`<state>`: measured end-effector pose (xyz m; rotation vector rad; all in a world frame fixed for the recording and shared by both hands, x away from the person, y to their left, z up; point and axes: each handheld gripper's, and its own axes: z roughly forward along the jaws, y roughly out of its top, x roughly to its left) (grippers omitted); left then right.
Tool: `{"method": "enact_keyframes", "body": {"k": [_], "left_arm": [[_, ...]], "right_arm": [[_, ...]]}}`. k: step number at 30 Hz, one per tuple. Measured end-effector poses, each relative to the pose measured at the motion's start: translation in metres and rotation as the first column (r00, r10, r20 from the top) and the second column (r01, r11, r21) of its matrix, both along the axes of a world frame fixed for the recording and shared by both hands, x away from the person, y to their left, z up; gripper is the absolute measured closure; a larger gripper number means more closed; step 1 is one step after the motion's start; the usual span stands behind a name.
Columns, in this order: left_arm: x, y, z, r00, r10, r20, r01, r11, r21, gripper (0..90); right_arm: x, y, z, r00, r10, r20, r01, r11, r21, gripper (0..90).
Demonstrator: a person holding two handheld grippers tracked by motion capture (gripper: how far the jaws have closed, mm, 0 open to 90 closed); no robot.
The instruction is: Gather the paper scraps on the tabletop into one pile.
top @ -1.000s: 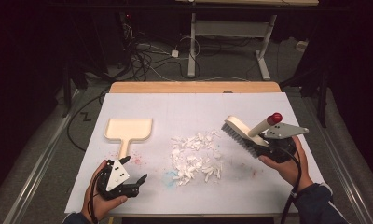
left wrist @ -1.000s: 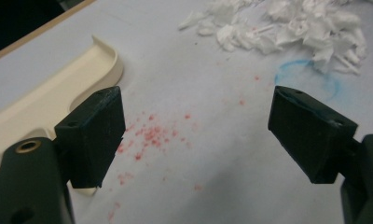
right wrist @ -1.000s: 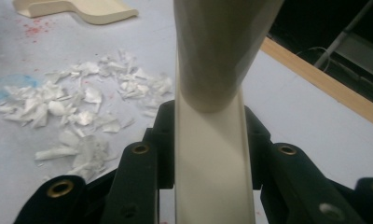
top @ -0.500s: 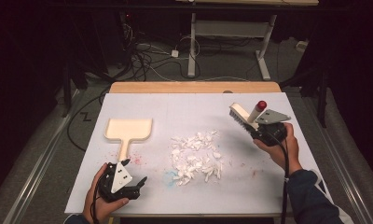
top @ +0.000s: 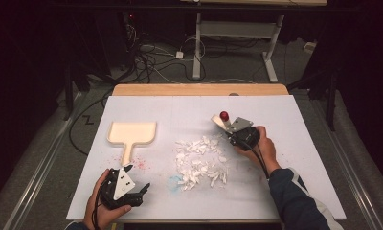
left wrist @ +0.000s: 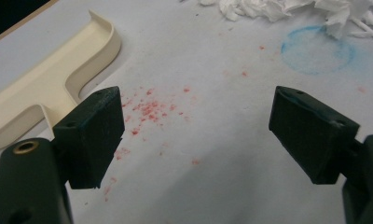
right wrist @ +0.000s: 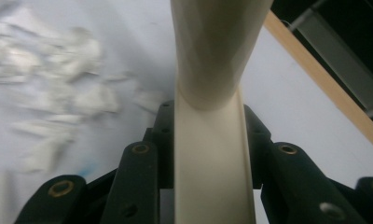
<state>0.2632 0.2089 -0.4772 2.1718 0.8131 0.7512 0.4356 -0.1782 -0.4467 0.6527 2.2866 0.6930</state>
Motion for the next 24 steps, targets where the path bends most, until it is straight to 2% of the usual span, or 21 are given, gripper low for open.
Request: {"method": "enact_keyframes", "body": {"k": [3,4,5,6,7,8,9,10,11,12,13,14,15,17,20,22,24], "left_arm": [[-0.001,-0.001,0.0,1.0,0.0,-0.003,0.0,1.0,0.006,17.2],[-0.001,-0.001,0.0,1.0,0.0,-0.003,0.0,1.0,0.006,17.2],[-0.001,-0.002,0.0,1.0,-0.002,-0.005,0.002,1.0,0.009,17.2],[-0.001,-0.002,-0.001,1.0,-0.003,-0.007,0.003,0.9999,0.011,17.2],[-0.001,-0.002,-0.001,1.0,-0.003,-0.007,0.003,0.9999,0.011,17.2],[-0.002,-0.002,-0.001,1.0,-0.005,-0.008,0.005,0.9999,0.013,17.2],[-0.002,-0.001,-0.001,0.9999,-0.005,-0.01,0.005,0.9999,0.013,17.2],[-0.002,-0.001,-0.001,0.9999,-0.005,-0.01,0.005,0.9999,0.013,17.2],[-0.002,-0.001,0.0,1.0,-0.002,-0.008,0.002,0.9999,0.01,17.2],[-0.002,-0.001,0.0,1.0,-0.002,-0.007,0.002,1.0,0.008,17.2],[-0.002,-0.001,0.0,1.0,-0.004,-0.007,0.004,1.0,0.009,17.2],[-0.002,-0.001,0.0,1.0,-0.006,-0.007,0.006,0.9999,0.01,17.2],[-0.002,-0.001,0.0,0.9999,-0.007,-0.008,0.008,0.9999,0.011,17.2],[-0.003,-0.002,0.0,0.9999,-0.008,-0.007,0.008,0.9999,0.01,17.2],[-0.003,-0.002,0.0,1.0,-0.009,-0.005,0.009,0.9999,0.011,17.2],[-0.003,-0.002,0.001,1.0,-0.008,-0.005,0.008,0.9999,0.008,17.2],[-0.003,-0.002,0.001,1.0,-0.008,-0.005,0.008,0.9999,0.009,17.2]], "right_arm": [[-0.013,0.011,0.0,0.9977,0.067,-0.005,-0.067,0.998,0.018,67.3],[-0.013,0.011,0.0,0.9977,0.067,-0.005,-0.067,0.998,0.018,67.3],[-0.023,0.018,0.0,0.9922,0.123,-0.015,-0.123,0.992,0.04,67.2],[-0.027,0.019,0.001,0.9891,0.146,-0.018,-0.145,0.989,0.034,67.2],[-0.027,0.019,0.001,0.9891,0.146,-0.018,-0.145,0.989,0.034,67.2],[-0.041,0.024,0.001,0.9798,0.198,-0.027,-0.197,0.98,0.035,67.2],[-0.046,0.025,0.002,0.9733,0.227,-0.037,-0.225,0.974,0.04,67.2],[-0.05,0.026,0.003,0.9687,0.244,-0.045,-0.242,0.969,0.045,67.2],[-0.05,0.026,0.003,0.9687,0.244,-0.045,-0.242,0.969,0.045,67.2],[-0.057,0.027,0.005,0.9598,0.274,-0.061,-0.271,0.961,0.046,67.2],[-0.062,0.027,0.006,0.9556,0.287,-0.065,-0.285,0.957,0.045,67.3],[-0.071,0.028,0.01,0.9455,0.314,-0.085,-0.31,0.949,0.059,67.4],[-0.074,0.028,0.011,0.9426,0.322,-0.087,-0.318,0.946,0.061,67.4],[-0.081,0.027,0.015,0.9421,0.327,-0.074,-0.324,0.945,0.056,67.5],[-0.083,0.024,0.022,0.9399,0.335,-0.068,-0.33,0.941,0.077,67.6],[-0.083,0.019,0.034,0.9445,0.326,-0.04,-0.322,0.943,0.086,67.5],[-0.082,0.017,0.037,0.9466,0.321,-0.034,-0.316,0.944,0.095,67.5]]}}
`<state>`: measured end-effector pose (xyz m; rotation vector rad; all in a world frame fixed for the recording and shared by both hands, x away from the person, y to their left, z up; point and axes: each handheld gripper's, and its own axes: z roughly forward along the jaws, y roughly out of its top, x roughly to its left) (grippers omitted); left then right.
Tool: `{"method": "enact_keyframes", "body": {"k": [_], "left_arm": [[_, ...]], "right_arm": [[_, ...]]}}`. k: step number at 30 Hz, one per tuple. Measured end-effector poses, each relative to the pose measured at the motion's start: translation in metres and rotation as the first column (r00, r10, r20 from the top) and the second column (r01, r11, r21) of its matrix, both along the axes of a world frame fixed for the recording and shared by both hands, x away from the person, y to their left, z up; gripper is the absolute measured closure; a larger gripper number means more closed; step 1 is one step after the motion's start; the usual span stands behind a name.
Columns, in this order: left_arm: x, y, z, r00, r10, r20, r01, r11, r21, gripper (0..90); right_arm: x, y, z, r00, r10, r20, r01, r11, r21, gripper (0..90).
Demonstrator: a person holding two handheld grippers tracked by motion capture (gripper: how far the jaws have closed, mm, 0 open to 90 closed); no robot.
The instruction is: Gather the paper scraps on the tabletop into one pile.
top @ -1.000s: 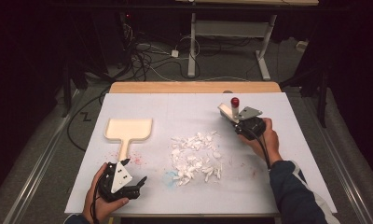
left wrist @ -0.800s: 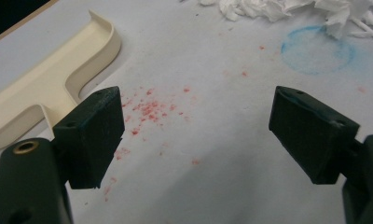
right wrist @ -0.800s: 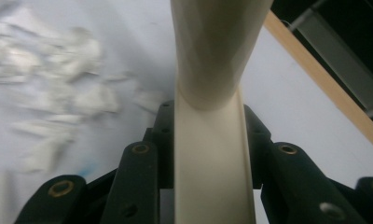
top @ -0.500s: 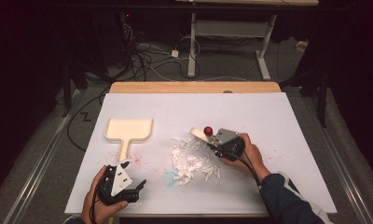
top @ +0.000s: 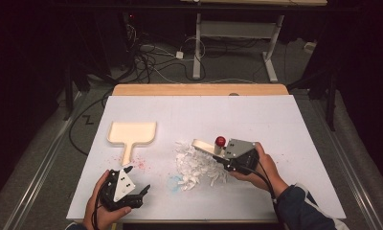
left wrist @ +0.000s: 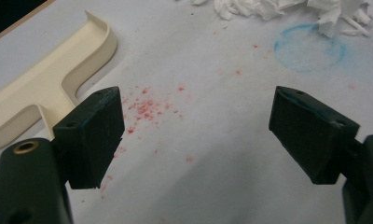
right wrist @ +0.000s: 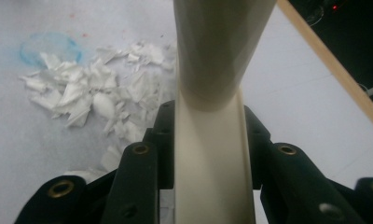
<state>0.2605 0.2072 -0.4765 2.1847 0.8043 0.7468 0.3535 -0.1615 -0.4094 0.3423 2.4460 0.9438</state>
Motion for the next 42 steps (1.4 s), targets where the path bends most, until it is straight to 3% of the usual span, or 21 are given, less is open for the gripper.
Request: {"method": "enact_keyframes", "body": {"k": [4,9,15,17,19,21,24,26,29,30,32,33,34,36,38,39,40,42], "left_arm": [[0.0,0.0,0.0,1.0,0.0,-0.005,0.0,1.0,-0.002,17.2],[0.001,0.0,-0.001,1.0,0.0,-0.006,0.0,1.0,-0.002,17.2],[0.002,-0.001,-0.001,0.9999,-0.009,-0.012,0.009,1.0,0.003,17.2],[0.001,-0.001,-0.001,0.9996,-0.01,-0.026,0.01,0.9999,0.004,17.2],[0.002,-0.002,-0.001,0.9996,-0.013,-0.026,0.013,0.9999,0.001,17.2],[0.002,-0.001,-0.002,0.9995,-0.015,-0.027,0.015,0.9999,0.001,17.2],[0.003,0.0,-0.002,0.9995,-0.01,-0.029,0.009,0.9999,-0.014,17.2],[0.003,0.001,-0.001,0.9995,-0.009,-0.03,0.008,0.9998,-0.017,17.3],[0.002,0.001,-0.001,0.9995,-0.008,-0.03,0.007,0.9998,-0.018,17.2],[0.002,0.001,-0.001,0.9996,-0.008,-0.029,0.007,0.9998,-0.017,17.3],[0.001,0.001,-0.001,0.9996,-0.004,-0.03,0.004,0.9999,-0.017,17.2],[0.001,0.001,-0.001,0.9996,-0.004,-0.03,0.004,0.9999,-0.017,17.2],[0.001,0.001,-0.001,0.9995,-0.001,-0.032,0.001,0.9999,-0.016,17.2],[0.001,0.001,-0.001,0.9995,-0.001,-0.032,0.0,0.9999,-0.016,17.2],[0.001,0.001,-0.001,0.9994,0.001,-0.033,-0.001,0.9998,-0.022,17.2],[0.001,0.002,-0.001,0.9997,-0.002,-0.023,0.002,0.9999,-0.017,17.2],[0.002,0.002,-0.001,0.9997,-0.001,-0.023,0.0,0.9999,-0.014,17.2],[0.002,0.001,0.0,0.9996,0.001,-0.028,-0.002,0.9999,-0.017,17.3]], "right_arm": [[0.011,-0.006,0.013,0.9995,-0.033,-0.002,0.033,0.999,0.032,67.5],[0.027,-0.003,0.016,0.9984,-0.056,-0.01,0.056,0.997,0.05,67.5],[0.064,0.025,0.005,0.997,-0.073,0.023,0.074,0.997,-0.001,67.5],[0.072,0.034,0.0,0.9976,-0.055,0.041,0.057,0.998,-0.031,67.5],[0.081,0.046,-0.009,0.9978,-0.045,0.049,0.047,0.998,-0.03,67.5],[0.09,0.055,-0.016,0.9951,-0.017,0.097,0.026,0.996,-0.09,67.5],[0.091,0.067,-0.026,0.9946,0.022,0.102,-0.013,0.996,-0.086,67.5],[0.09,0.072,-0.03,0.9963,0.049,0.071,-0.045,0.998,-0.054,67.5],[0.086,0.078,-0.034,0.9941,0.091,0.058,-0.088,0.994,-0.06,67.4],[0.083,0.082,-0.036,0.9879,0.144,0.056,-0.139,0.987,-0.085,67.3],[0.079,0.081,-0.036,0.9822,0.184,0.039,-0.179,0.979,-0.099,67.2],[0.078,0.081,-0.036,0.981,0.19,0.04,-0.186,0.978,-0.09,67.2],[0.076,0.078,-0.035,0.973,0.23,0.025,-0.226,0.969,-0.096,67.2],[0.073,0.076,-0.034,0.9698,0.244,0.012,-0.242,0.967,-0.074,67.2],[0.065,0.07,-0.034,0.9564,0.292,0.0,-0.291,0.954,-0.066,67.2],[0.058,0.062,-0.032,0.94,0.341,-0.019,-0.341,0.937,-0.074,67.1],[0.058,0.062,-0.032,0.94,0.341,-0.019,-0.341,0.937,-0.074,67.1],[0.047,0.053,-0.031,0.9286,0.37,-0.034,-0.371,0.925,-0.084,67.1]]}}
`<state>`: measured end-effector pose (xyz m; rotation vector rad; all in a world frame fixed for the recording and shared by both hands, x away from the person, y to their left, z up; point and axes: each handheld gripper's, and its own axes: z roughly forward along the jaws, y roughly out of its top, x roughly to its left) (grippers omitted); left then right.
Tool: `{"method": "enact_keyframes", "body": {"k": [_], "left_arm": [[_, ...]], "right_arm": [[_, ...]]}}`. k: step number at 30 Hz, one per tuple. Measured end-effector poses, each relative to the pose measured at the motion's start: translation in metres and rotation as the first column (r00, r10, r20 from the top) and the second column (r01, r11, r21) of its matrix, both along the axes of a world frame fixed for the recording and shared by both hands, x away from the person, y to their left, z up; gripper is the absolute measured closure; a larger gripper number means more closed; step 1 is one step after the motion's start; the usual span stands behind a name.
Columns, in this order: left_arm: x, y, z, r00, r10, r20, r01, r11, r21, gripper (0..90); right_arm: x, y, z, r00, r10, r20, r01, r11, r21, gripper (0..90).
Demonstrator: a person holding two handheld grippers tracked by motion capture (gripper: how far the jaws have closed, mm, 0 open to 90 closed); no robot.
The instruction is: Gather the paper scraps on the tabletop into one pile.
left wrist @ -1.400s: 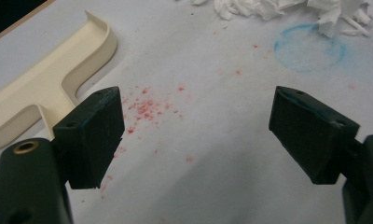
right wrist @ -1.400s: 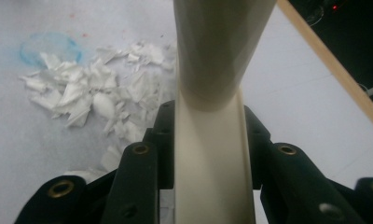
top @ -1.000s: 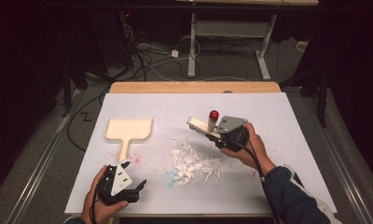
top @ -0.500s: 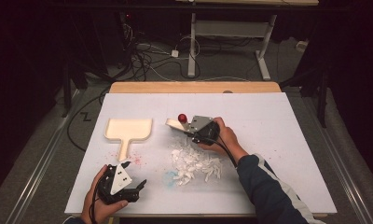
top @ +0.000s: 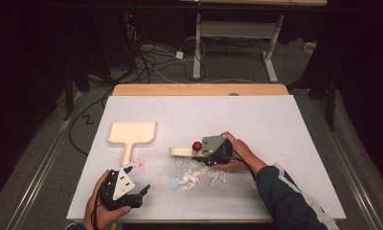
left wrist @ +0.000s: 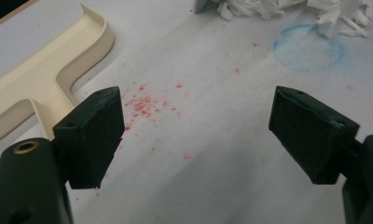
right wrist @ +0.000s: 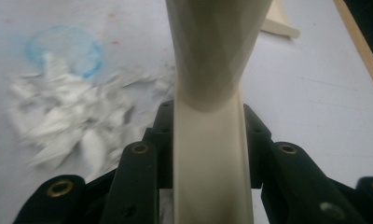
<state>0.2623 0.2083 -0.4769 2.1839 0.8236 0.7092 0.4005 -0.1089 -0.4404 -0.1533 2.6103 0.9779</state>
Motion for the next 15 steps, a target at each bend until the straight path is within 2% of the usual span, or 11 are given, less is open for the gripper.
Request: {"method": "enact_keyframes", "body": {"k": [3,7,9,10,12,13,14,15], "left_arm": [[0.0,-0.001,0.0,1.0,0.0,0.0,0.0,1.0,-0.006,17.3],[0.0,-0.002,0.0,1.0,-0.004,-0.007,0.004,1.0,0.004,17.3],[0.001,-0.002,-0.001,0.9999,-0.004,-0.009,0.004,1.0,0.006,17.3],[0.001,-0.002,-0.001,0.9999,-0.004,-0.009,0.004,1.0,0.006,17.3],[0.001,-0.002,-0.001,0.9999,-0.005,-0.012,0.005,0.9999,0.01,17.3],[0.002,-0.002,-0.001,0.9999,-0.007,-0.012,0.007,0.9999,0.01,17.3],[0.002,-0.002,-0.001,0.9999,-0.007,-0.012,0.008,0.9999,0.012,17.3],[0.002,-0.003,-0.001,0.9999,-0.008,-0.01,0.008,0.9998,0.016,17.3]], "right_arm": [[-0.009,-0.012,0.006,0.9996,0.027,0.001,-0.027,1.0,0.007,67.4],[-0.014,-0.027,0.015,1.0,-0.003,0.009,0.002,0.998,0.066,67.4],[-0.013,-0.037,0.021,0.9994,-0.033,0.006,0.032,0.993,0.112,67.4],[-0.014,-0.042,0.024,0.9979,-0.065,-0.007,0.065,0.989,0.136,67.5],[-0.014,-0.047,0.027,0.9963,-0.086,-0.006,0.086,0.985,0.148,67.4],[-0.014,-0.053,0.031,0.9937,-0.112,-0.007,0.111,0.981,0.158,67.4],[-0.015,-0.062,0.036,0.9864,-0.163,-0.02,0.164,0.973,0.163,67.4],[-0.014,-0.067,0.038,0.9819,-0.185,-0.038,0.189,0.969,0.161,67.4]]}}
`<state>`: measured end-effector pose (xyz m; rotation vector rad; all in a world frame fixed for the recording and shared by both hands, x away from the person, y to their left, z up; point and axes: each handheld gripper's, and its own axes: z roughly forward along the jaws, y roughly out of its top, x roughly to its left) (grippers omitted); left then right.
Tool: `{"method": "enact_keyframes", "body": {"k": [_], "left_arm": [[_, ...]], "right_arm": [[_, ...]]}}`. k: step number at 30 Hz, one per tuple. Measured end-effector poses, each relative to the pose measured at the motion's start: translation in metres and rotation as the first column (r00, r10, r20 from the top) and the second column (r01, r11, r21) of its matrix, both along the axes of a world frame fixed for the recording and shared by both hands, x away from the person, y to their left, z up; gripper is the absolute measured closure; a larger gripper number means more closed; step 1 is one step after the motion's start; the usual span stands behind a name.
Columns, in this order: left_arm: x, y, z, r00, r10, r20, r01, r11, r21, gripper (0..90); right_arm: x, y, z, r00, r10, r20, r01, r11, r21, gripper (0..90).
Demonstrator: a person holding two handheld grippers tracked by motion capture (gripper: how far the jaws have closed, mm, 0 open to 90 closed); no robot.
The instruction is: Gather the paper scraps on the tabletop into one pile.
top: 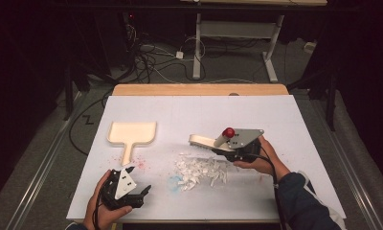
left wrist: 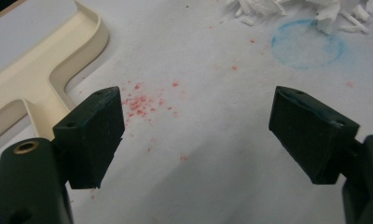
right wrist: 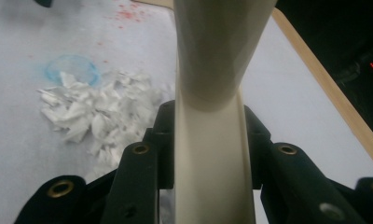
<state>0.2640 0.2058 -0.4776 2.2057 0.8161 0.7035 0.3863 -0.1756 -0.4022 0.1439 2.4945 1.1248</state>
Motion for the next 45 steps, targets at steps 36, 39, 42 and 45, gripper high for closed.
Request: {"method": "enact_keyframes", "body": {"k": [36,39,42,45], "left_arm": [[0.004,-0.013,-0.001,0.9989,-0.046,-0.006,0.046,0.9984,0.031,17.6],[0.004,-0.013,-0.001,0.9988,-0.049,-0.007,0.049,0.9982,0.034,17.6],[0.004,-0.012,-0.001,0.9988,-0.049,-0.007,0.049,0.9982,0.033,17.6],[0.004,-0.012,-0.001,0.9988,-0.048,-0.007,0.048,0.9984,0.031,17.6]], "right_arm": [[-0.024,0.022,-0.033,0.8439,-0.507,-0.175,0.509,0.86,-0.036,66.5],[-0.028,0.035,-0.033,0.8552,-0.48,-0.194,0.487,0.873,-0.016,66.5],[-0.03,0.037,-0.028,0.8637,-0.457,-0.212,0.471,0.882,0.015,67.2],[-0.033,0.037,-0.023,0.8724,-0.427,-0.239,0.446,0.895,0.031,67.4]]}}
